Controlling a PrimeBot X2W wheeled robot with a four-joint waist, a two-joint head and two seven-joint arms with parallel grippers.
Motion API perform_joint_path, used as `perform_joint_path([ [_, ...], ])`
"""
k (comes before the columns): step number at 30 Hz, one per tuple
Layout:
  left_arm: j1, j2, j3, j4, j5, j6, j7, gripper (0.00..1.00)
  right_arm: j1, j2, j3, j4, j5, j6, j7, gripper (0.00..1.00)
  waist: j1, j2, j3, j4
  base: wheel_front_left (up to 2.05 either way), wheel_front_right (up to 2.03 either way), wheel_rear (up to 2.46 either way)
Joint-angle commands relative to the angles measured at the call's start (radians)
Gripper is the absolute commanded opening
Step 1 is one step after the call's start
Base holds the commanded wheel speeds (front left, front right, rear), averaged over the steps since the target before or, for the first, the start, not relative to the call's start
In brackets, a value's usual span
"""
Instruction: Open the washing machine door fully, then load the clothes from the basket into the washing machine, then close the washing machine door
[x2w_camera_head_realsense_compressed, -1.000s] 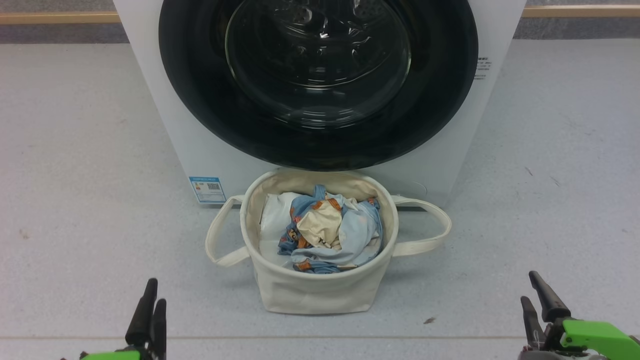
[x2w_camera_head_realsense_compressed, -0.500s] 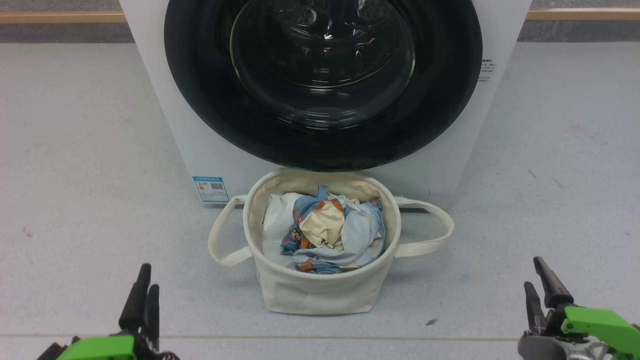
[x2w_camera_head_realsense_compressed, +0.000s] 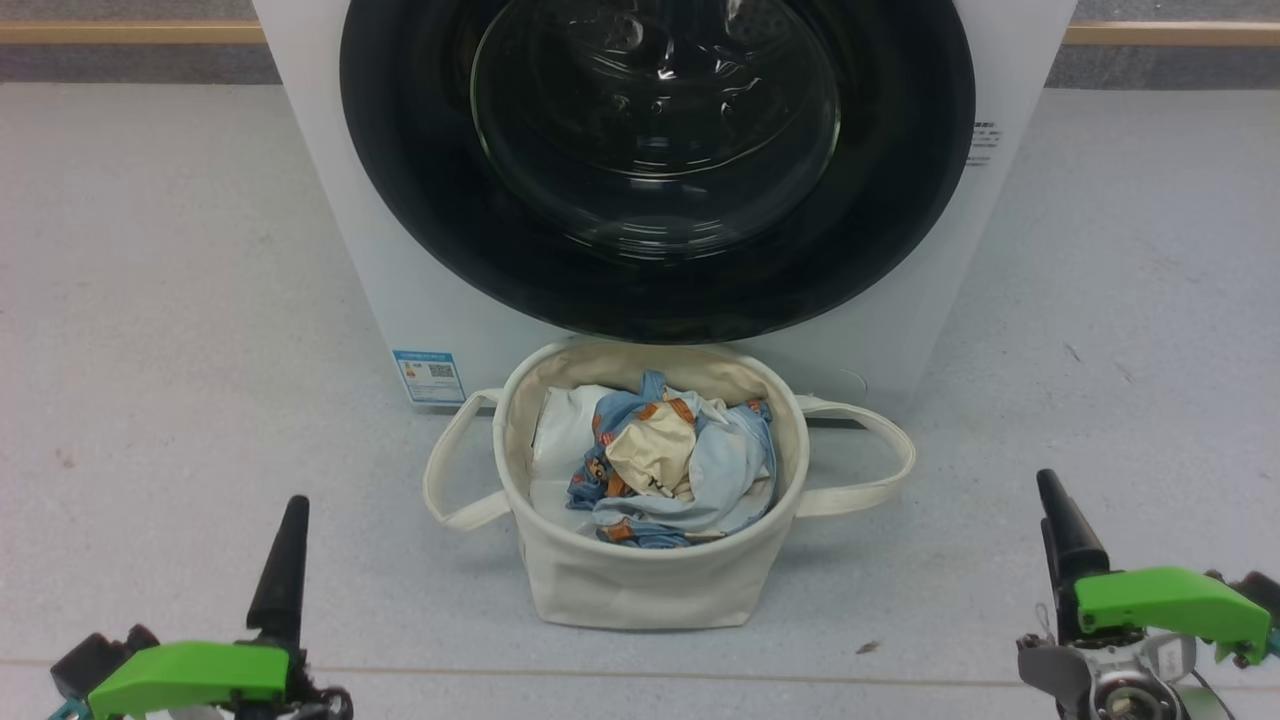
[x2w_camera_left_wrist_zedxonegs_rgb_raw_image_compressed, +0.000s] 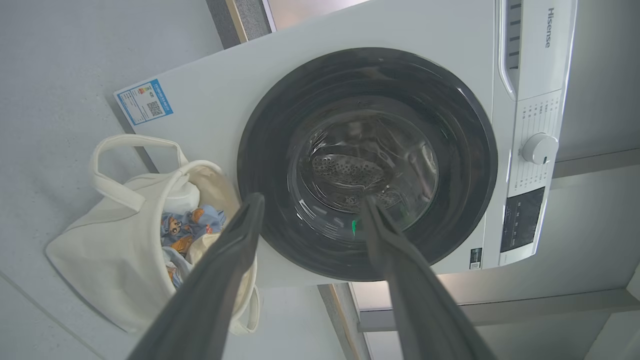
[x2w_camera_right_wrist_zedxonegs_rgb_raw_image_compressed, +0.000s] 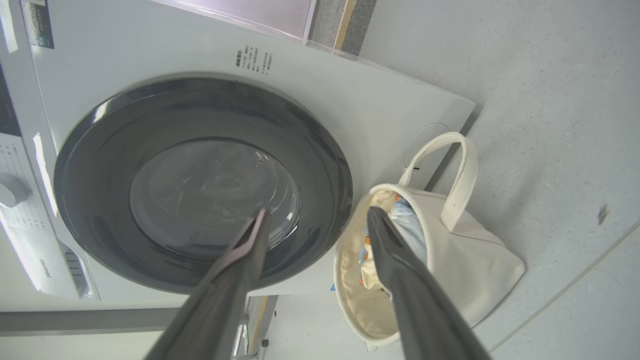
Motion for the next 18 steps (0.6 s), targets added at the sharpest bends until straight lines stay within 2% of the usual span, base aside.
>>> perform_joint_path([
  [1,-0.058,0.033,0.000,-0.036,0.038,0.000,-0.017,1.00,-0.059,-0.027,0.019,-0.038,-0.053,0.000,-0.012,1.00,0.0000,0.0000,0.000,0.002,0.00,0.00,0.00],
  [7,-0.079,0.081,-0.068,-0.038,0.192,0.017,-0.054,1.00,-0.072,-0.045,0.070,-0.037,-0.199,0.000,-0.030,1.00,0.0000,0.0000,-0.001,0.011,0.00,0.00,0.00],
  [18,-0.110,0.116,-0.149,-0.026,0.387,0.052,-0.095,1.00,-0.093,-0.066,0.123,-0.022,-0.375,0.000,-0.062,1.00,0.0000,0.0000,-0.008,0.025,0.00,0.00,0.00],
])
